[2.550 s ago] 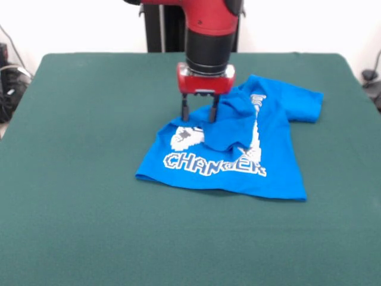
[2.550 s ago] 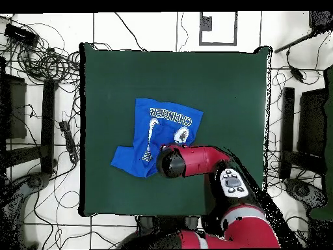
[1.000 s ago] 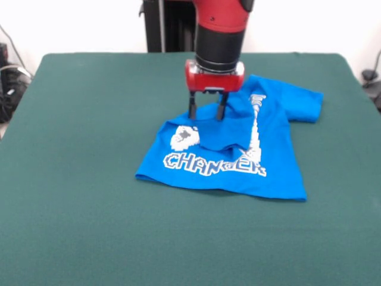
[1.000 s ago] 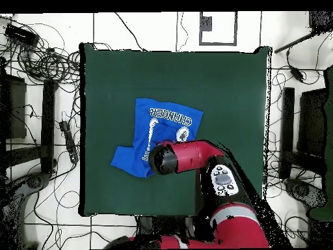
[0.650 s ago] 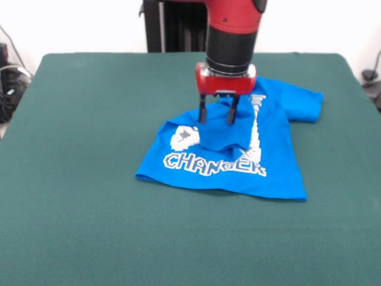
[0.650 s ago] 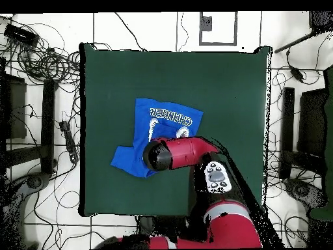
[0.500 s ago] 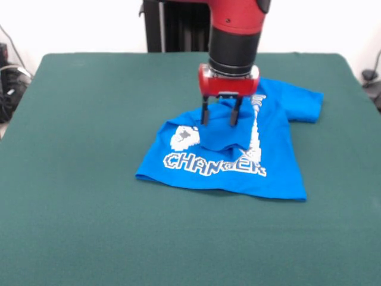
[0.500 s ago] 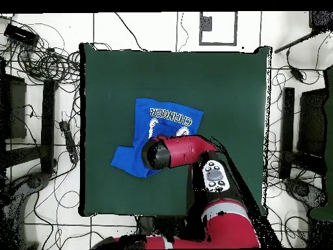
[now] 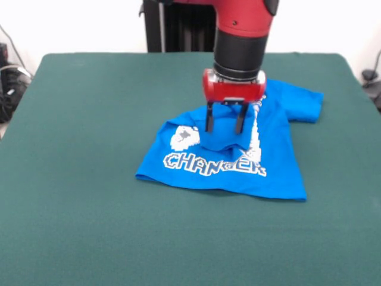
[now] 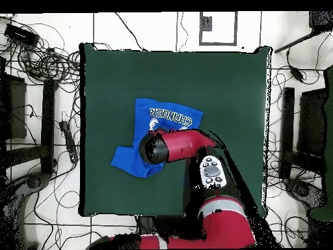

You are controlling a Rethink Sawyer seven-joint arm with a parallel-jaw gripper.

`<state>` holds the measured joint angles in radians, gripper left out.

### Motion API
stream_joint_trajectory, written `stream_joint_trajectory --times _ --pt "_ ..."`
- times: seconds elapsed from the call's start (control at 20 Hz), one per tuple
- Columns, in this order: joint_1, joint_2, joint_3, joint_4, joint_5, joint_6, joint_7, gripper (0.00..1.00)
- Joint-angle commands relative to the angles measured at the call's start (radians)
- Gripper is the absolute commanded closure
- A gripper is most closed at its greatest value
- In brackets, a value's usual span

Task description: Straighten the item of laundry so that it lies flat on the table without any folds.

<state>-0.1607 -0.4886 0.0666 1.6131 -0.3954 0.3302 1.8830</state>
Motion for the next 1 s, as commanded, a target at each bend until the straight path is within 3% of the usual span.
stream_joint_trajectory --times 0.05,0.55,1.0 --pt "0.046 0.099 0.067 -0.079 0.066 0.071 0.109 0.00" --pt "0.109 0.128 0.047 -0.076 0.111 0.030 0.172 0.00" --pt "0.117 0.128 0.041 -0.060 0.137 0.015 0.160 0.00"
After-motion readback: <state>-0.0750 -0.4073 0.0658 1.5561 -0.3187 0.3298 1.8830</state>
